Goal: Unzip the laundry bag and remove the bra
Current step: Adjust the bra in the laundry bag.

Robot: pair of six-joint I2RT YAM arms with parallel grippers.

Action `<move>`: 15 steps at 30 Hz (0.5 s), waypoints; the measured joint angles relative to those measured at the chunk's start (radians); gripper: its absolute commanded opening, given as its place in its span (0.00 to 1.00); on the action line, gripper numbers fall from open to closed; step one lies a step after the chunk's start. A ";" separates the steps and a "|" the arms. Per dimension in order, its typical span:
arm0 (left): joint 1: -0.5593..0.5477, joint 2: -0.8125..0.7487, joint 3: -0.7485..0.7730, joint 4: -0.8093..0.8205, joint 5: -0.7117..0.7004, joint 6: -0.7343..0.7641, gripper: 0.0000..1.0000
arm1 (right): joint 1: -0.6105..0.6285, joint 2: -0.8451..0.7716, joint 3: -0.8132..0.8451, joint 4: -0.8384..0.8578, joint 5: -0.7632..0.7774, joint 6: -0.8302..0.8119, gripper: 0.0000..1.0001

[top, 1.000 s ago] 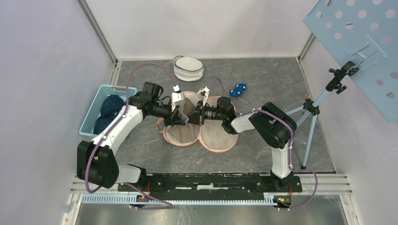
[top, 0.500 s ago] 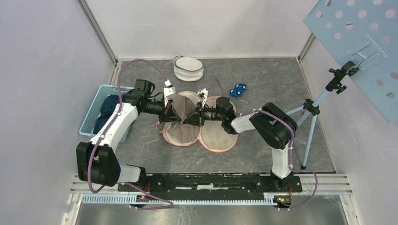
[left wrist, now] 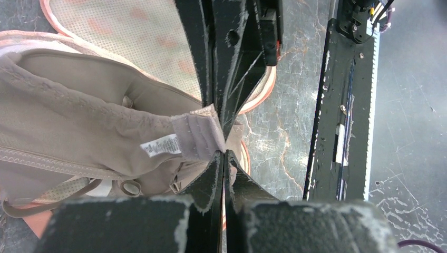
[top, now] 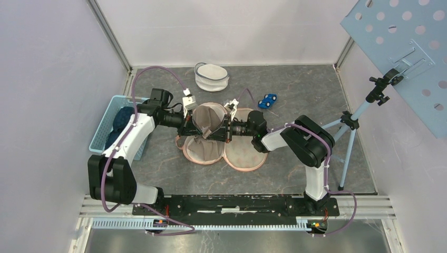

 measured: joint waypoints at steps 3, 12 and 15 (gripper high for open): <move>0.000 0.013 0.000 0.000 0.000 0.000 0.02 | 0.001 0.000 0.000 0.042 -0.018 0.026 0.00; 0.000 0.019 0.000 0.011 -0.008 -0.002 0.02 | 0.013 0.000 0.001 0.036 -0.031 0.023 0.00; 0.000 0.020 -0.007 0.054 -0.032 -0.021 0.02 | 0.016 -0.008 0.001 -0.008 -0.030 -0.014 0.00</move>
